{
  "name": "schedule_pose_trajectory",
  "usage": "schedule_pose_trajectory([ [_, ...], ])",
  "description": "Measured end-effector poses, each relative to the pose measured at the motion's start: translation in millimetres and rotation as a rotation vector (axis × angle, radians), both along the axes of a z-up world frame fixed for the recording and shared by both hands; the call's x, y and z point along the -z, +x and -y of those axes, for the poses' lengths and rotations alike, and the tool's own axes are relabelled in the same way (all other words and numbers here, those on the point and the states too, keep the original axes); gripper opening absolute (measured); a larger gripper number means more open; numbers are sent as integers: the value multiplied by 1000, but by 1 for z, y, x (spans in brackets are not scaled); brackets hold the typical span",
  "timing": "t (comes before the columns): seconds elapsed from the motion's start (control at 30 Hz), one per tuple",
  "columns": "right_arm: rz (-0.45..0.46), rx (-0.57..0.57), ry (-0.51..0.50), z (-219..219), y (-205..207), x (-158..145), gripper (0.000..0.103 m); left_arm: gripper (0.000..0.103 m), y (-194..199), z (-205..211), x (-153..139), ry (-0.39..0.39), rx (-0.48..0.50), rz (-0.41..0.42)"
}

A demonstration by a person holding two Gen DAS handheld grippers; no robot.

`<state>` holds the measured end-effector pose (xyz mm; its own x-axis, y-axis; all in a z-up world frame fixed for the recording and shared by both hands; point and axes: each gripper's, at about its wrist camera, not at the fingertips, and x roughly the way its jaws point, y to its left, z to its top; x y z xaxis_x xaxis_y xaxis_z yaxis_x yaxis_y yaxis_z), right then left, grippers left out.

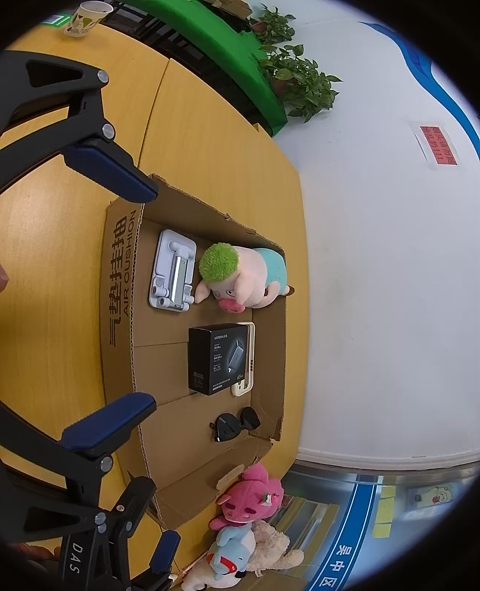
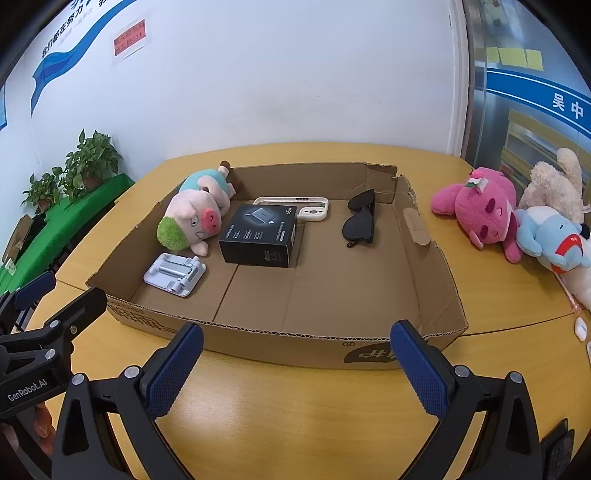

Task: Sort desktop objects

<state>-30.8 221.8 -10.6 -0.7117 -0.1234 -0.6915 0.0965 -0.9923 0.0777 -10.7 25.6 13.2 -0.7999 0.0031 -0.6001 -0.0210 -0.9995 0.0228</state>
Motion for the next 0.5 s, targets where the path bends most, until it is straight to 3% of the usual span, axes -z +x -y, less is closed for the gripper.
schedule_pose_trajectory([
  [0.5,14,-4,-13,0,2,3,103,102,3,0,2,1,7,13],
])
